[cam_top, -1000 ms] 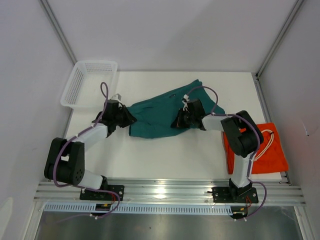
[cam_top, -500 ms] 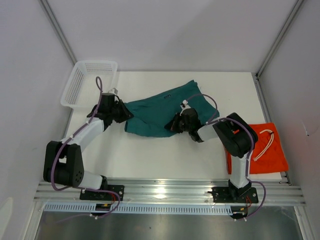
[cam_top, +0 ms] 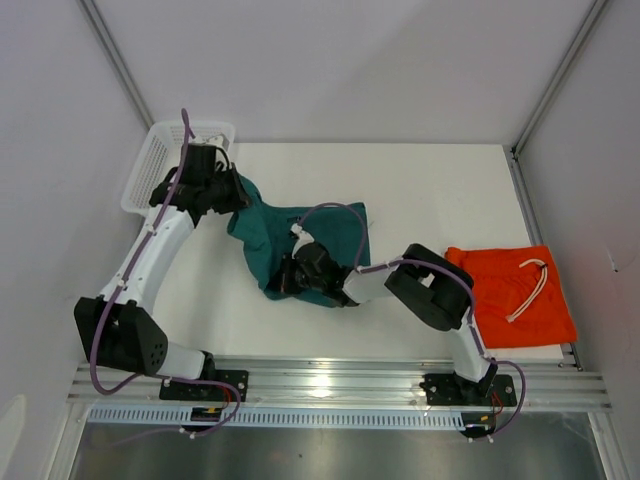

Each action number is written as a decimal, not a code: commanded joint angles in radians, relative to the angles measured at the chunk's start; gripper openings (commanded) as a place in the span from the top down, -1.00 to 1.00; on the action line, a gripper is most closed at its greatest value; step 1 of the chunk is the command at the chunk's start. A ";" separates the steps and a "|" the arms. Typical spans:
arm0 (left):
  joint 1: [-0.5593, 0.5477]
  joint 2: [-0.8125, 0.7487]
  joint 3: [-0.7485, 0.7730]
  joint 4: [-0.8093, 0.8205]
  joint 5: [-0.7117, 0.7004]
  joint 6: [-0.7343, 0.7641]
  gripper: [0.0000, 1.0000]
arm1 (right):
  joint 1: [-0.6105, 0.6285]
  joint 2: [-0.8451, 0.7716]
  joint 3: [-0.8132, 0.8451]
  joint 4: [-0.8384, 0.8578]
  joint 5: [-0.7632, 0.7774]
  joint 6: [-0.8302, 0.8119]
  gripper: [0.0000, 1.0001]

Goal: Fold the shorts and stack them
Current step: Fold the shorts

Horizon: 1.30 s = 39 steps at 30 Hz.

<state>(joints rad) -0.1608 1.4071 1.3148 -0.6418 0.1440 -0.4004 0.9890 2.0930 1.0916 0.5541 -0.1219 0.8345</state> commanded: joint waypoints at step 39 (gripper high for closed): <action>-0.204 0.058 0.227 -0.275 -0.334 0.209 0.99 | -0.492 -0.245 0.014 -0.735 0.014 -0.341 1.00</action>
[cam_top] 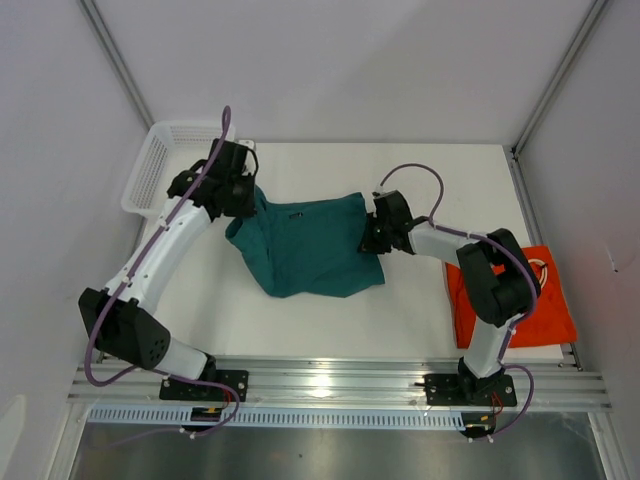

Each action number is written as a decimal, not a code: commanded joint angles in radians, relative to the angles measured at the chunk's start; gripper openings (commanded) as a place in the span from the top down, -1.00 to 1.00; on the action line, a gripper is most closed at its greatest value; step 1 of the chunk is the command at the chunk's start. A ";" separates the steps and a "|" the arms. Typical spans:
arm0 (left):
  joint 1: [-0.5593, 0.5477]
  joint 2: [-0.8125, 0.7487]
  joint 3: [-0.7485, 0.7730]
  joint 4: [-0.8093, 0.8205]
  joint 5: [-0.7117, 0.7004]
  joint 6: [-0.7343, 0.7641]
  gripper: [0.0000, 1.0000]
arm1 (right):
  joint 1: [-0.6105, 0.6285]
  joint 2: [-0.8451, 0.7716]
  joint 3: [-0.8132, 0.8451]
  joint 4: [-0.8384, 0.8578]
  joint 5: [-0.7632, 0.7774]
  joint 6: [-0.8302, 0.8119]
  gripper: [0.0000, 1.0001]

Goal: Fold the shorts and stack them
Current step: Fold the shorts

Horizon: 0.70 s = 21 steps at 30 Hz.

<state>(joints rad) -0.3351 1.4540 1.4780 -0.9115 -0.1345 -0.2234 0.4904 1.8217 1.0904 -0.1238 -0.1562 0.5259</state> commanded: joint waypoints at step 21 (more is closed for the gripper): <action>-0.384 0.310 0.309 -0.115 -0.280 -0.071 1.00 | 0.149 0.079 0.055 -0.085 0.066 0.037 1.00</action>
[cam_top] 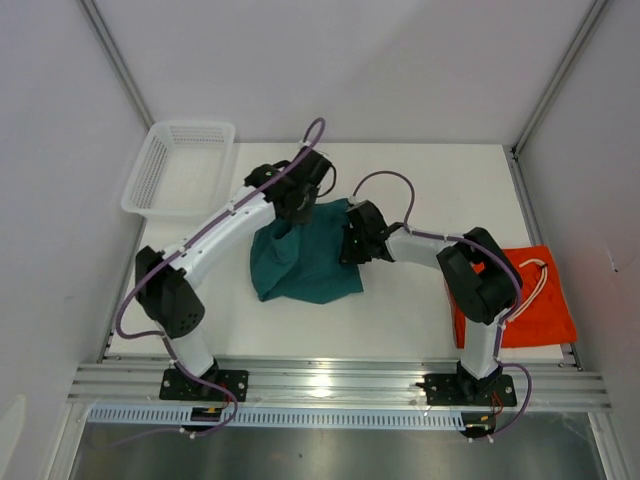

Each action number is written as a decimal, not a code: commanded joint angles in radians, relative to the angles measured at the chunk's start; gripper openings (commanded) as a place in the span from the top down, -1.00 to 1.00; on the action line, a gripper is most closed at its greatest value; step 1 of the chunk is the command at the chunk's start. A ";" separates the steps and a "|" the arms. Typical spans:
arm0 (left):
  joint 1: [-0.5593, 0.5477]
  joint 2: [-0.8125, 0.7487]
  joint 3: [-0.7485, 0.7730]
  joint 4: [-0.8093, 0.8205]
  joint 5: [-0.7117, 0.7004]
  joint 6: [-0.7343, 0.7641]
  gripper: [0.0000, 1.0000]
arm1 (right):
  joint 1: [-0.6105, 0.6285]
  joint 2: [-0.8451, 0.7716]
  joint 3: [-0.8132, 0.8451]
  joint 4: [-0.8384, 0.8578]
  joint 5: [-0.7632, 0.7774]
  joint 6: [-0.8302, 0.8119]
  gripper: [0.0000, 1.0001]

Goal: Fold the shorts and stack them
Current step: Fold the shorts

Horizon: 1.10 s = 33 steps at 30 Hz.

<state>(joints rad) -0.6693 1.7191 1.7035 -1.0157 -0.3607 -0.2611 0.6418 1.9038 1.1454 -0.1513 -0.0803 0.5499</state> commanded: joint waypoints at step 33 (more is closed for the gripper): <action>-0.104 0.306 0.042 0.264 0.009 -0.323 -0.86 | -0.215 -0.262 -0.168 -0.013 -0.087 0.019 1.00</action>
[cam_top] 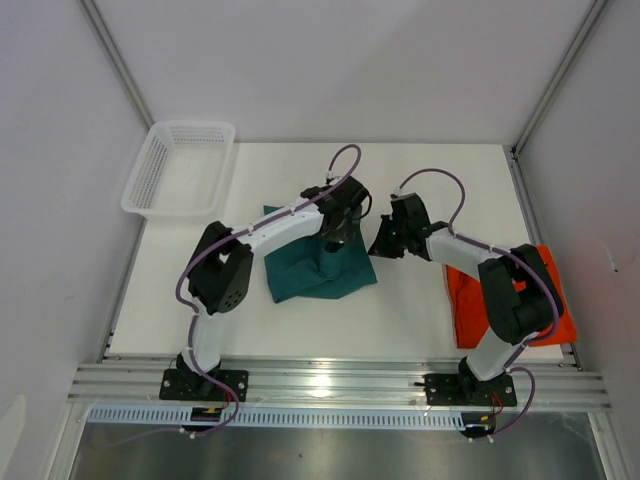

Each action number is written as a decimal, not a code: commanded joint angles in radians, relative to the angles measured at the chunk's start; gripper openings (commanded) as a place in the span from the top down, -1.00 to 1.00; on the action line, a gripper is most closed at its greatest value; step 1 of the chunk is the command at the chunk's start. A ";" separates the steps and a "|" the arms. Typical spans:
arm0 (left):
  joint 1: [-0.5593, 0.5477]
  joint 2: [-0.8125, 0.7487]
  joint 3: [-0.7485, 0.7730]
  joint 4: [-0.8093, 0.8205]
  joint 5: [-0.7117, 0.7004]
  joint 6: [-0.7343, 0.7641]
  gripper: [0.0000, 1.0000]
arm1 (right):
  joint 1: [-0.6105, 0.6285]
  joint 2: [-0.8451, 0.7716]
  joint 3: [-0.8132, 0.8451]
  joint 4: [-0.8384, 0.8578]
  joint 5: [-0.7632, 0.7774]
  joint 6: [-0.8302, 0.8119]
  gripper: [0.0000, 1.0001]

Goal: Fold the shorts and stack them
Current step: Fold the shorts

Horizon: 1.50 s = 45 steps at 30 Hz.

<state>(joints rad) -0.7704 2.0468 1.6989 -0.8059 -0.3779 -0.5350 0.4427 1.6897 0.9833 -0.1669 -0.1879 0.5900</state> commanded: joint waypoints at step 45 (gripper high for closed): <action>0.391 -0.022 0.086 0.389 0.945 0.362 -0.66 | -0.156 0.168 0.000 0.510 -0.456 0.043 -0.33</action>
<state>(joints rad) -0.3920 1.9930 1.7027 -0.4713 0.4568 -0.2455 0.3023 1.8225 0.9459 0.2111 -0.6010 0.6136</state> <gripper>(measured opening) 0.846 0.669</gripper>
